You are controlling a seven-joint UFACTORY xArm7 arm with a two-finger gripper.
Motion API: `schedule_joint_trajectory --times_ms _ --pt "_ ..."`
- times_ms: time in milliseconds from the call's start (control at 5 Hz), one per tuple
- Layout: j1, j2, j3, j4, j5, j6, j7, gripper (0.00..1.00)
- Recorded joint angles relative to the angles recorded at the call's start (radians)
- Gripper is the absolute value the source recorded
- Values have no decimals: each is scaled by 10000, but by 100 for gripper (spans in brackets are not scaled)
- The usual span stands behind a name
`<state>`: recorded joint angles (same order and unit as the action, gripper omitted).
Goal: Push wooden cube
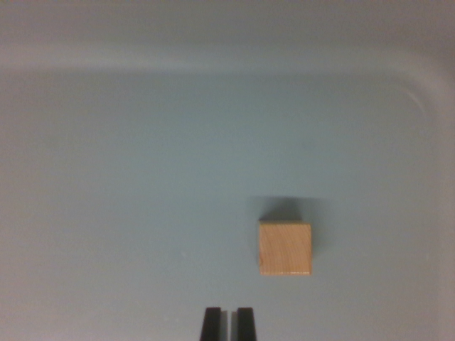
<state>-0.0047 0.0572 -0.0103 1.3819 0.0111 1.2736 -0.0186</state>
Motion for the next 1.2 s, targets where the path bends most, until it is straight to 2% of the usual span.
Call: schedule_joint_trajectory --times_ms 200,400,600,800,1000,1200 --pt "-24 155 -41 -338 4 -433 -52 0" --pt "-24 155 -41 -338 4 -433 -52 0" --pt "-50 323 -85 -705 9 -904 -109 0" --pt "-50 323 -85 -705 9 -904 -109 0" --pt "-77 493 -130 -1074 13 -1377 -166 0" --pt "-77 493 -130 -1074 13 -1377 -166 0"
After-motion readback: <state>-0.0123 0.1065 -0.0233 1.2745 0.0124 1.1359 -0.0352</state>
